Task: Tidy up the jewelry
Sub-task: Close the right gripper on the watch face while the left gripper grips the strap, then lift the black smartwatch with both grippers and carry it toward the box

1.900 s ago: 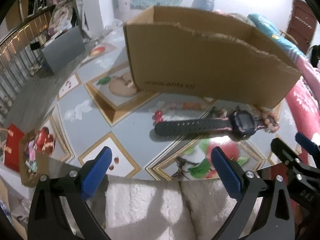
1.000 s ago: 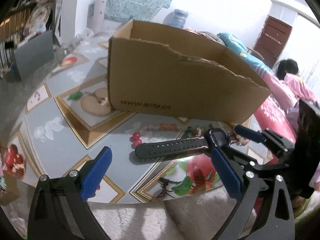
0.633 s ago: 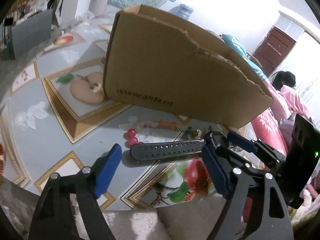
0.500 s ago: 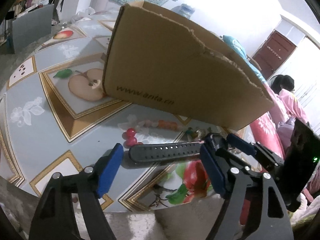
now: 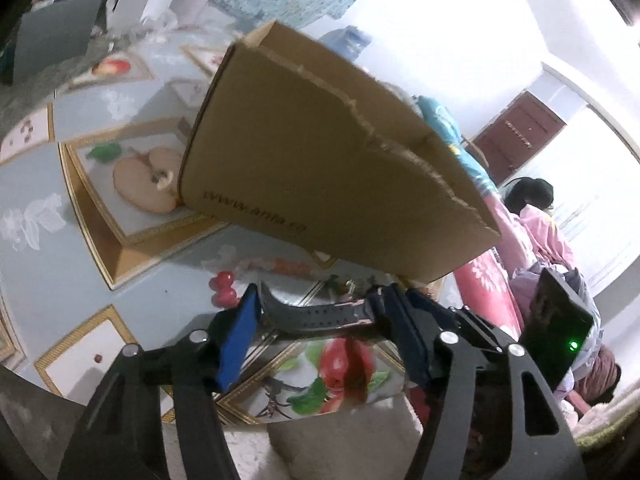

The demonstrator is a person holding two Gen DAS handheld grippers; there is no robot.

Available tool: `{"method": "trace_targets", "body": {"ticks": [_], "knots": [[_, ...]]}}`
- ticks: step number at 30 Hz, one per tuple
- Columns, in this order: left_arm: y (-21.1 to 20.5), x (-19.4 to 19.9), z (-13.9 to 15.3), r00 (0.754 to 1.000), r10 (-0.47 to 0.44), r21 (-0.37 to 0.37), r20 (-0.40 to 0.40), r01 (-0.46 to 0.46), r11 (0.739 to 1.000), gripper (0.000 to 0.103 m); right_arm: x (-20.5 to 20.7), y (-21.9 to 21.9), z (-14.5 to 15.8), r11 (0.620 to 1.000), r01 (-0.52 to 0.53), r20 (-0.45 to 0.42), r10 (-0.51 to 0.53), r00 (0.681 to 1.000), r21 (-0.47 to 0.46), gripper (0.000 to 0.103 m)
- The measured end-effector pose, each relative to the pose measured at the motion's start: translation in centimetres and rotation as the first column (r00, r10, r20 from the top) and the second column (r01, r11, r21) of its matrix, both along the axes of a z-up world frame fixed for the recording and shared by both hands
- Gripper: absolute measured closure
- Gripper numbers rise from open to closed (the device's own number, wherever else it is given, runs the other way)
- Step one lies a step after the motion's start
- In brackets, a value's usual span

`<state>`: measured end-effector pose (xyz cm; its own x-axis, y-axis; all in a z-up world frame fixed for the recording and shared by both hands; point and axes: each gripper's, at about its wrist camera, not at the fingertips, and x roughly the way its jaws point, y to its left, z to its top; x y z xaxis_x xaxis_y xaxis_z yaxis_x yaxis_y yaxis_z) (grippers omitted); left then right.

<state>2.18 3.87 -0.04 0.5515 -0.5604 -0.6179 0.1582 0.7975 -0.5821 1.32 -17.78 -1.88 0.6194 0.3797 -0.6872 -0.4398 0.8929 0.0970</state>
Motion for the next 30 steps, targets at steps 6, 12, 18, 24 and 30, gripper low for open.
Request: {"method": "trace_targets", "body": {"ticks": [6,12,18,24,30], "knots": [[0.0,0.2,-0.3,1.0,0.009,-0.031,-0.013,-0.009,0.999,0.048,-0.3,0.4,0.0,1.0,0.003,0.012,-0.003,1.0,-0.011,0.054],[-1.0,0.6,-0.2,0.999,0.039,0.117,-0.003,-0.038,0.992,0.079,-0.3,0.3,0.0,1.0,0.006,0.01,-0.006,1.0,-0.01,0.054],[-1.8,0.9,-0.1,0.999,0.045,0.196,0.008,-0.045,0.98,0.094,-0.5,-0.8,0.5,0.999,0.033,-0.013,-0.033,0.999,0.015,0.054],[-1.9,0.5,0.1,0.999,0.035,0.235,0.036,-0.043,0.971,0.095,-1.2,-3.0,1.1,0.996,0.087,0.007,-0.087,0.996,-0.025,0.057],[-1.8,0.1,0.7,0.998,0.02,0.235,0.061,-0.034,0.971,0.096,-0.9,-4.1,0.6,0.986,0.121,0.018,-0.12,0.993,-0.114,0.069]]}}
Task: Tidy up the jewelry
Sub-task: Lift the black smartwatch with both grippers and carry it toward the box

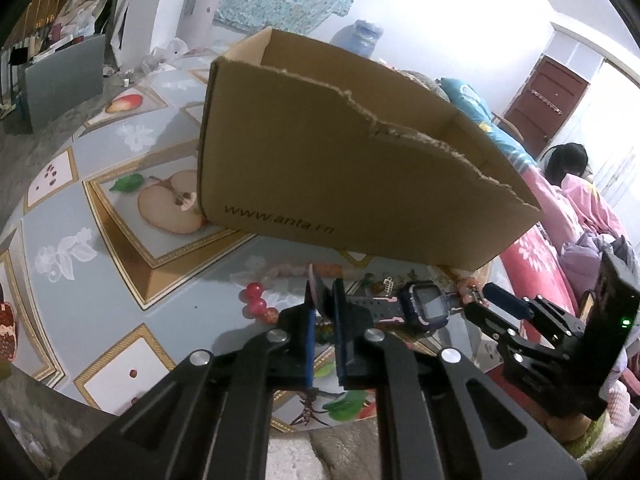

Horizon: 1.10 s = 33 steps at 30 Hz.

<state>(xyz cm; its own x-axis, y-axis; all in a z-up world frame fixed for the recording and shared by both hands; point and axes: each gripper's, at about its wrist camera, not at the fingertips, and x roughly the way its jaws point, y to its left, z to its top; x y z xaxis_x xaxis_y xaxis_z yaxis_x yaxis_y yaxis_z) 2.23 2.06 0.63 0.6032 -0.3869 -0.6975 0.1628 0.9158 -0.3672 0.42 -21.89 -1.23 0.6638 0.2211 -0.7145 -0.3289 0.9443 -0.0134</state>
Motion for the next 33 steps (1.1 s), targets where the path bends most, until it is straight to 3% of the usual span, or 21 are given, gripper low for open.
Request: {"method": "trace_targets", "body": {"ticks": [4,6,10,17,28,30,33], "knots": [[0.1,-0.4,0.5,1.0,-0.009,0.009,0.018,0.009,1.0,0.097,0.5,0.0,-1.0,0.997,0.01,-0.029,-0.012,1.0,-0.078,0.081],[0.2,-0.4,0.6,1.0,-0.01,0.009,0.018,0.01,1.0,0.097,0.3,0.0,-0.9,0.996,0.005,-0.023,-0.007,1.0,-0.089,0.081],[0.3,-0.5,0.7,1.0,-0.011,0.004,0.022,0.01,1.0,0.097,0.2,0.3,-0.8,0.994,-0.004,-0.017,0.002,1.0,-0.109,0.095],[0.7,-0.8,0.7,1.0,-0.004,0.016,0.025,0.004,1.0,0.097,1.1,-2.4,0.8,0.997,0.081,-0.016,-0.082,0.997,-0.015,0.095],[0.9,-0.8,0.4,1.0,0.007,0.026,0.013,-0.007,1.0,0.097,2.4,-3.8,-0.4,0.984,0.159,-0.011,-0.161,0.987,-0.076,0.095],[0.9,-0.8,0.2,1.0,0.009,0.028,0.01,-0.009,1.0,0.097,2.2,-3.7,-0.4,0.984,0.159,-0.011,-0.161,0.987,-0.084,0.092],[0.9,-0.8,0.1,1.0,0.01,0.031,0.005,-0.011,0.999,0.097,1.7,-4.2,0.2,0.987,0.154,-0.019,-0.155,0.988,-0.044,0.077]]}}
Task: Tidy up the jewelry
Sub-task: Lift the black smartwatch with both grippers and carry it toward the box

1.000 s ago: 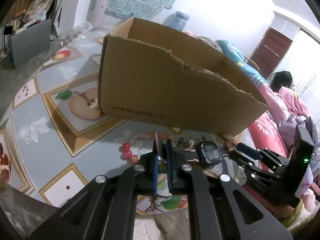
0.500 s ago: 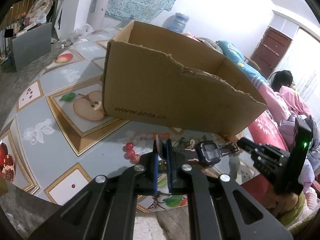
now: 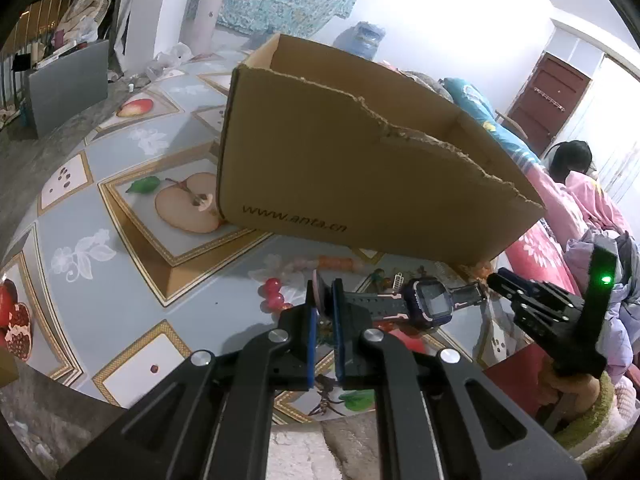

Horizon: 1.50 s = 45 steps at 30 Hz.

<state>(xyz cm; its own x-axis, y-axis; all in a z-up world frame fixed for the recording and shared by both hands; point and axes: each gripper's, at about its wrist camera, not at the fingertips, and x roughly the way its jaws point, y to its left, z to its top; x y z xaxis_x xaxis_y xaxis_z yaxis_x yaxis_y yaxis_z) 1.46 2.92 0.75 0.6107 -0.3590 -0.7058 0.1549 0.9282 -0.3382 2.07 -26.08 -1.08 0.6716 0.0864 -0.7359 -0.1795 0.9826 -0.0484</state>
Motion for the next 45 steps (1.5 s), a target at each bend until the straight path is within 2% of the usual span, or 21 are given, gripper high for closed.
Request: {"method": "trace_targets", "body": {"ticks": [1,4,6,9,11,14,22,26,27,30,31,36,37,40,42,44,45], "knots": [[0.0,0.0,0.0,1.0,0.0,0.0,0.0,0.0,1.0,0.097,-0.3,-0.3,0.2,1.0,-0.002,0.005,0.001,1.0,0.021,0.074],[0.1,0.0,-0.1,1.0,-0.001,0.005,-0.001,0.001,1.0,0.096,-0.9,-0.9,1.2,0.994,-0.02,0.005,0.019,1.0,0.111,0.072],[0.0,0.0,-0.2,1.0,-0.001,0.012,-0.001,0.001,1.0,0.096,-1.2,-1.1,1.5,0.978,-0.047,-0.017,0.052,0.999,0.205,0.072],[0.1,0.1,-0.3,1.0,0.002,0.014,-0.005,-0.002,1.0,0.096,-1.3,-0.4,1.0,0.954,-0.086,-0.08,0.113,0.99,0.288,0.072],[0.2,0.1,-0.5,1.0,0.006,0.016,-0.008,-0.006,1.0,0.097,-1.3,0.3,0.2,0.949,-0.099,-0.117,0.14,0.983,0.301,0.072],[0.4,0.1,-0.5,1.0,0.011,0.019,-0.011,-0.011,1.0,0.097,-1.0,0.9,-0.8,0.962,-0.084,-0.15,0.126,0.981,0.26,0.072],[0.5,0.3,-1.1,0.999,0.019,0.022,-0.028,-0.018,1.0,0.096,0.5,1.1,-0.9,0.96,-0.065,-0.137,0.106,0.985,0.272,0.072],[0.6,0.3,-1.3,0.999,0.023,0.023,-0.036,-0.022,0.999,0.097,1.1,1.0,-1.0,0.945,-0.048,-0.147,0.1,0.984,0.322,0.072],[0.6,0.3,-1.4,0.999,0.025,0.025,-0.037,-0.024,0.999,0.096,1.3,0.6,-1.0,0.934,-0.039,-0.157,0.101,0.982,0.356,0.072],[0.7,0.3,-1.3,0.999,0.028,0.026,-0.037,-0.027,0.999,0.097,1.6,-1.0,-0.9,0.866,-0.011,-0.172,0.112,0.979,0.499,0.074],[0.7,0.3,-1.3,0.999,0.028,0.026,-0.037,-0.027,0.999,0.097,1.6,-1.6,-0.7,0.834,-0.007,-0.166,0.119,0.979,0.552,0.075],[0.7,0.3,-1.4,0.999,0.029,0.028,-0.04,-0.028,0.999,0.097,1.8,-2.2,-0.6,0.762,-0.004,-0.161,0.142,0.977,0.648,0.076],[0.7,0.3,-1.4,0.999,0.028,0.026,-0.042,-0.027,0.999,0.097,1.9,-1.9,-0.7,0.762,-0.002,-0.166,0.144,0.976,0.648,0.077],[0.6,0.4,-1.4,0.999,0.031,0.033,-0.041,-0.03,0.999,0.096,1.9,-0.7,-0.7,0.813,-0.015,-0.154,0.128,0.98,0.582,0.077],[0.6,0.4,-1.4,0.999,0.033,0.034,-0.043,-0.032,0.999,0.096,1.7,-0.1,-0.6,0.829,-0.02,-0.139,0.118,0.983,0.558,0.082],[0.5,0.3,-1.3,0.999,0.034,0.038,-0.039,-0.032,0.999,0.096,1.7,0.3,-0.4,0.861,-0.019,-0.124,0.095,0.988,0.508,0.1],[0.5,0.3,-1.3,0.999,0.033,0.041,-0.036,-0.032,0.999,0.096,1.9,0.6,-0.4,0.873,-0.017,-0.12,0.087,0.989,0.488,0.1]]}}
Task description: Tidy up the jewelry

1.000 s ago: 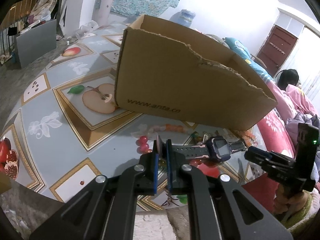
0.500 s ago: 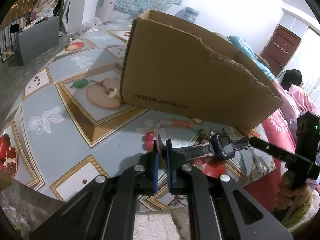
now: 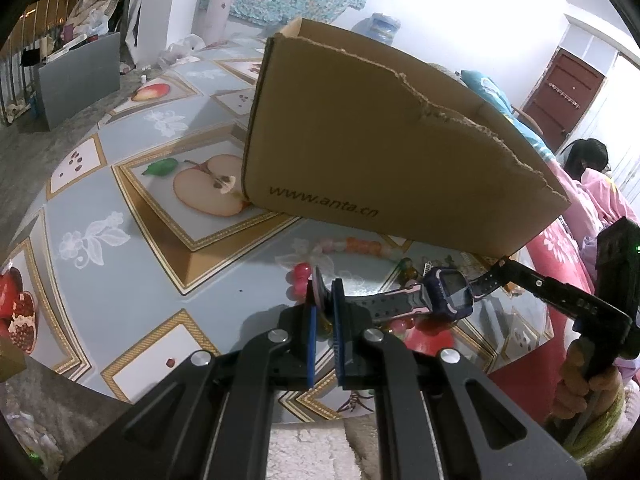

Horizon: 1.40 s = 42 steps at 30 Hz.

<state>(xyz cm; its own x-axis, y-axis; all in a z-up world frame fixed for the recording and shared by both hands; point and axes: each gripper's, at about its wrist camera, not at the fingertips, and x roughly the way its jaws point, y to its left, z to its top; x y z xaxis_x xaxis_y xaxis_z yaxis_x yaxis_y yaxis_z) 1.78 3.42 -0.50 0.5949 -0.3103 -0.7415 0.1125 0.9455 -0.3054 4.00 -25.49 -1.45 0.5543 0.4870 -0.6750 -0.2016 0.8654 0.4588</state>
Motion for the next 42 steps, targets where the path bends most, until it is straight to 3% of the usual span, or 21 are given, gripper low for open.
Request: {"method": "trace_targets", "body": {"ticks": [10,19,23,27,30,36,42], "knots": [[-0.8,-1.7,4.0,0.993,-0.051,-0.013,0.103,0.053,0.999,0.099,-1.8,1.0,3.9,0.998,-0.036,0.134,0.042,0.99,-0.047,0.101],[-1.7,-2.6,10.8,0.952,-0.126,-0.033,0.28,0.14,0.99,0.101,-2.1,0.4,10.3,0.995,-0.068,0.317,0.086,0.945,-0.07,0.101],[-2.2,-2.0,9.8,0.964,-0.121,-0.027,0.237,0.131,0.991,0.101,-1.0,0.6,9.8,0.994,-0.073,0.303,0.094,0.948,-0.081,0.101],[-2.4,-2.6,6.9,0.982,-0.131,-0.033,0.136,0.137,0.99,0.1,-1.1,0.3,8.6,0.995,-0.052,0.254,0.071,0.965,-0.079,0.101],[-2.6,-3.0,4.6,0.991,-0.131,-0.079,0.041,0.133,0.988,0.093,-1.5,-1.2,7.7,0.997,-0.015,0.229,0.032,0.973,-0.075,0.101],[-3.8,-3.0,1.6,0.982,-0.167,-0.161,-0.084,0.152,0.975,0.072,-2.4,-3.2,5.6,0.997,0.046,0.155,-0.036,0.987,-0.061,0.101],[-5.5,-2.1,0.2,0.972,-0.188,-0.147,-0.144,0.167,0.975,0.07,-2.6,-4.4,3.6,0.997,0.071,0.084,-0.067,0.994,-0.036,0.102]]}}
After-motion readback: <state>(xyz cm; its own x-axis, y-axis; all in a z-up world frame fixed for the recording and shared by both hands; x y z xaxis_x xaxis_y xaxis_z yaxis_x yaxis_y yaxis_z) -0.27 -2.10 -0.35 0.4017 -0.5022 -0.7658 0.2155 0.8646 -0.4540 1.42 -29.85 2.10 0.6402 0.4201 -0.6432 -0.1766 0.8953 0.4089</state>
